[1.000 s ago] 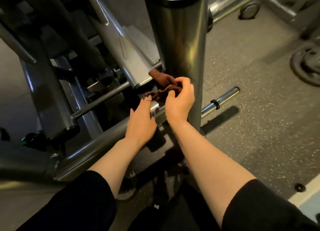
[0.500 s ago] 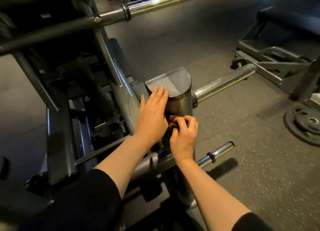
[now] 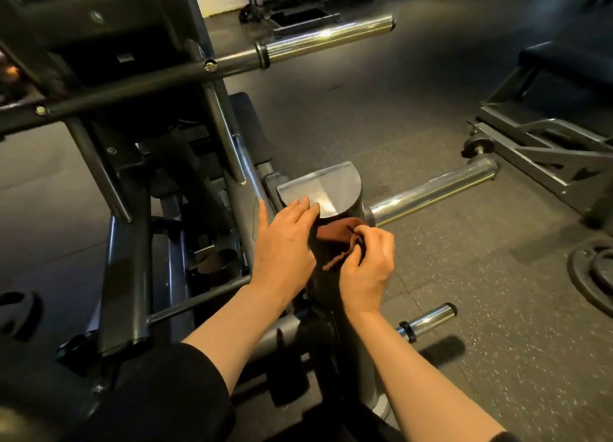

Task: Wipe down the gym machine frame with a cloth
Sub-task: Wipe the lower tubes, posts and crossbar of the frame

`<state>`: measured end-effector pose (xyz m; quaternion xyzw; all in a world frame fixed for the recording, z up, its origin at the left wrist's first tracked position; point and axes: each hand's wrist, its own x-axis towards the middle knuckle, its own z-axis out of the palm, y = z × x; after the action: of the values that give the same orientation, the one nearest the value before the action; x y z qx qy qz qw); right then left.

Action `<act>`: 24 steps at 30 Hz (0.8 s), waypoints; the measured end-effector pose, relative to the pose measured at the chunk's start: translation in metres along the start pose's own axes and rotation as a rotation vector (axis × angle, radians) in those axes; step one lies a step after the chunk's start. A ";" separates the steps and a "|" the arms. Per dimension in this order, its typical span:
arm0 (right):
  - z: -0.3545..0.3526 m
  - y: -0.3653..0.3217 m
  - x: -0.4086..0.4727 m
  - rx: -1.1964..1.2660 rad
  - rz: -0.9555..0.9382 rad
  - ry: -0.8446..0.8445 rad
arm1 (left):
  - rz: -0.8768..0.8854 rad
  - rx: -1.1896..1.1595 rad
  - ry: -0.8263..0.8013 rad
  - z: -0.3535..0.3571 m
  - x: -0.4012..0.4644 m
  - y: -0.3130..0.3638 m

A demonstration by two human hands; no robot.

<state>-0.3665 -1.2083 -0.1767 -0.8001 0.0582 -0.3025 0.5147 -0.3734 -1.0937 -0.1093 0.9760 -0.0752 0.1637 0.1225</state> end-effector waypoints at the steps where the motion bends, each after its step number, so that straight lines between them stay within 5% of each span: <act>1: -0.003 0.003 0.007 0.021 0.118 -0.007 | 0.003 0.053 -0.015 0.000 0.000 0.003; 4: -0.007 0.004 0.051 0.026 0.400 0.014 | 0.007 0.111 -0.032 -0.001 0.003 0.017; 9: -0.001 -0.019 0.092 0.141 0.210 -0.158 | 0.059 0.004 -0.121 0.011 0.026 0.039; 17: -0.002 0.023 0.055 0.128 0.320 -0.171 | 0.061 0.125 0.021 0.023 0.037 0.034; 24: 0.038 0.034 0.129 -0.050 0.285 -0.527 | 0.064 0.155 0.015 0.024 0.038 0.032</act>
<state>-0.2335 -1.2468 -0.1620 -0.8473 0.0418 -0.0076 0.5295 -0.3368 -1.1348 -0.1111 0.9784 -0.0925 0.1803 0.0418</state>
